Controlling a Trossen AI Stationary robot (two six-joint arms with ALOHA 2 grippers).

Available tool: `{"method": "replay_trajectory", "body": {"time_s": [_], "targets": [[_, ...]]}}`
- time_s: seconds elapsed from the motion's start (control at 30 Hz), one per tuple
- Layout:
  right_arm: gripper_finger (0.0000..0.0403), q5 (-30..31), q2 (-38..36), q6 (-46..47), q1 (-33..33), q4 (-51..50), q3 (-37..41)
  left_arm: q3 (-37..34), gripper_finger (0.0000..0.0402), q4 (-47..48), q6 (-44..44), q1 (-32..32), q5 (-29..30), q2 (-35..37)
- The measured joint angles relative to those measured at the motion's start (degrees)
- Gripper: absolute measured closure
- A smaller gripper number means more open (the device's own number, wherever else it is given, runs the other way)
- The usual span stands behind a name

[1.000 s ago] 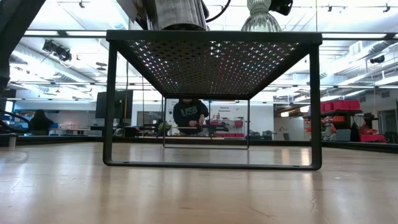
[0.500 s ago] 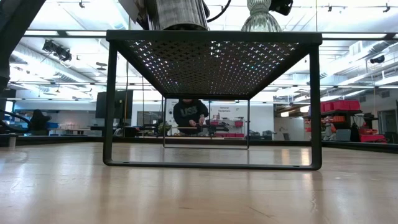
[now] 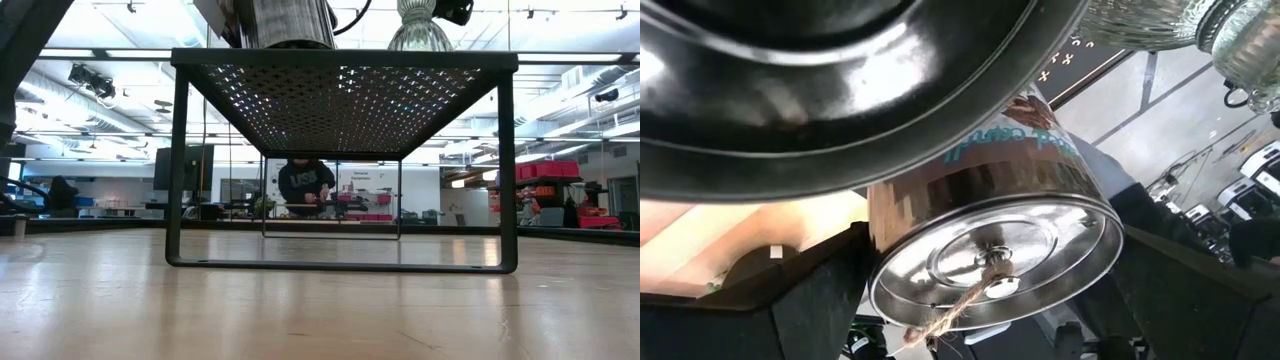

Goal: Pick & Place candle stick holders
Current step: Put the silver scented candle on the shelf aligned with the other scented candles, then return to Home Position

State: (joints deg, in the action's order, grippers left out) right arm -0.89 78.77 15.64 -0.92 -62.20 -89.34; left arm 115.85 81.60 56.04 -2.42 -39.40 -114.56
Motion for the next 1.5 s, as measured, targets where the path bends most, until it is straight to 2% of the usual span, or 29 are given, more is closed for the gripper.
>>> {"method": "replay_trajectory", "body": {"time_s": [0.47,0.93,1.13,1.5], "targets": [[0.0318,0.0,0.0,-0.1,0.0,1.7,0.0,0.0,0.0002,-4.7,0.1,0.0,1.4,0.0],[0.0318,0.0,0.0,-0.1,0.0,19.7,0.0,0.1,0.0002,-1.4,1.9,-0.6,6.4,1.0],[0.0318,0.0,0.0,-0.1,0.0,27.5,0.0,0.0,0.0002,-0.5,2.2,-0.9,6.4,1.2],[0.0318,0.0,-0.1,-0.1,0.0,29.6,0.0,-0.1,0.0002,-2.8,3.6,-0.6,6.4,2.5]]}}
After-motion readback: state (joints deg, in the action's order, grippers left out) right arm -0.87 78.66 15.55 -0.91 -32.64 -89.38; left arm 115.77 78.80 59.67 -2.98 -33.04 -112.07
